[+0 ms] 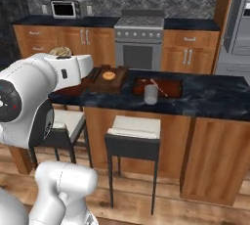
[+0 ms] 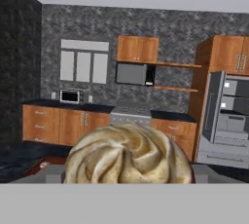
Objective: Take the cupcakes from the fridge and place them on the empty tray on the dining counter.
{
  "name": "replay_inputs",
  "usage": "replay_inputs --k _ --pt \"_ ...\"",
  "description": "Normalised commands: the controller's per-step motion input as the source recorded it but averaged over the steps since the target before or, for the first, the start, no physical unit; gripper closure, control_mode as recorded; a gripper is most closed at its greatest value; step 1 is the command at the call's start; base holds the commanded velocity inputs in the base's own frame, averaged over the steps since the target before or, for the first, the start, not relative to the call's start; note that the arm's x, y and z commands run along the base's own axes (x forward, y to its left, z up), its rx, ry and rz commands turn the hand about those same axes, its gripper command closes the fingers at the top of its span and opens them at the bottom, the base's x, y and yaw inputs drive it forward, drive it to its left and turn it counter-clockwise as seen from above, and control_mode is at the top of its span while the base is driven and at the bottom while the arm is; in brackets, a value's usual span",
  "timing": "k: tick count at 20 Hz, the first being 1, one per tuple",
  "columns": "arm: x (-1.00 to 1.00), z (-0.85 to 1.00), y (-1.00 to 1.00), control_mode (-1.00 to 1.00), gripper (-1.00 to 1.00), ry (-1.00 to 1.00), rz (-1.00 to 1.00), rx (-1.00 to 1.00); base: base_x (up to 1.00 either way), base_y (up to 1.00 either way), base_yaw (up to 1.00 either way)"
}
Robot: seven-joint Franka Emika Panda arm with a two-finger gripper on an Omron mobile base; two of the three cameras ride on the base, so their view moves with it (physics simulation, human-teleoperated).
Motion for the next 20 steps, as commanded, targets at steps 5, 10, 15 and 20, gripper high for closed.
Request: replay_inputs --k 5,10,15,20 --pt "0.00 0.00 0.00 1.00 1.00 0.00 0.00 0.00 0.00 1.00 -0.07" --pt "0.00 0.00 0.00 1.00 1.00 0.00 0.00 0.00 0.01 1.00 -0.05" --pt "0.00 0.00 0.00 1.00 1.00 0.00 0.00 0.00 0.12 0.85 -0.02" --pt "0.00 0.00 0.00 1.00 1.00 0.00 0.00 0.00 0.69 0.12 0.00"
